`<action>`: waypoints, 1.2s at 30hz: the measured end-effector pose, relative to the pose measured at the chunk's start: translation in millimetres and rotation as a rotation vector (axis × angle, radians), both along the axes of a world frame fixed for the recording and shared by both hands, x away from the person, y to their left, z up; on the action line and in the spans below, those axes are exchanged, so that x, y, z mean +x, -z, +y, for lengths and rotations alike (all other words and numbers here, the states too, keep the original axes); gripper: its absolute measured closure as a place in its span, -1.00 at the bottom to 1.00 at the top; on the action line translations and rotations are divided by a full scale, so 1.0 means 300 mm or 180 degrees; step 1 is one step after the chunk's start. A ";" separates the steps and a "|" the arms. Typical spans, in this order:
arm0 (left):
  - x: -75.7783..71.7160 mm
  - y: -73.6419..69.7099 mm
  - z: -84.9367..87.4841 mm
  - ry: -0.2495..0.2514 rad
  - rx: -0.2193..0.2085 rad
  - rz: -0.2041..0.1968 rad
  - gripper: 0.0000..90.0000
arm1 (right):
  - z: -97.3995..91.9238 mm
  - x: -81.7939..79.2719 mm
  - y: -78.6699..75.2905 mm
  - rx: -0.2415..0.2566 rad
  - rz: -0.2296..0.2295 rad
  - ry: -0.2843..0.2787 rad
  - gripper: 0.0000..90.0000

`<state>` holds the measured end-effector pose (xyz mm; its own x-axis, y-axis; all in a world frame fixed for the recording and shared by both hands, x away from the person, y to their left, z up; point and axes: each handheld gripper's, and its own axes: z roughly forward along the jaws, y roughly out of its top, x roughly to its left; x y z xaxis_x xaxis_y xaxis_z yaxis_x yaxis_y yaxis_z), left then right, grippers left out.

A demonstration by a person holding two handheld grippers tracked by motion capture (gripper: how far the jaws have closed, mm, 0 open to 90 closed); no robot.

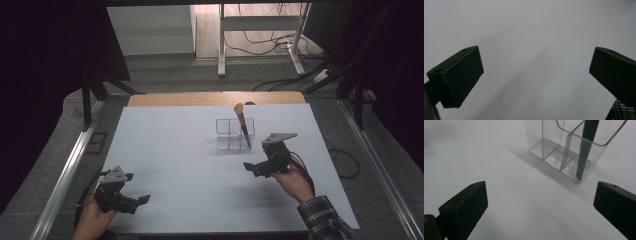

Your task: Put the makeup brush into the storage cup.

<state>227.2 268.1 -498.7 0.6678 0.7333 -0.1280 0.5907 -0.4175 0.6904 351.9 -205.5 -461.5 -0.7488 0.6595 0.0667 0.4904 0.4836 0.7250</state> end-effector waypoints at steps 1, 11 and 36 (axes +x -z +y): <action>0.000 0.000 0.000 -0.0001 -0.0004 0.0001 -1.00 | 0.000 -0.002 0.001 -0.0003 -0.0003 -0.0004 -1.00; 0.001 0.000 0.000 -0.0009 0.0004 -0.0004 -1.00 | -0.015 -0.029 -0.002 0.0012 -0.0004 0.0005 -1.00; 0.003 -0.001 0.000 -0.0007 0.0016 -0.0016 -1.00 | -0.091 -0.101 0.003 -0.0063 0.0020 0.0098 -1.00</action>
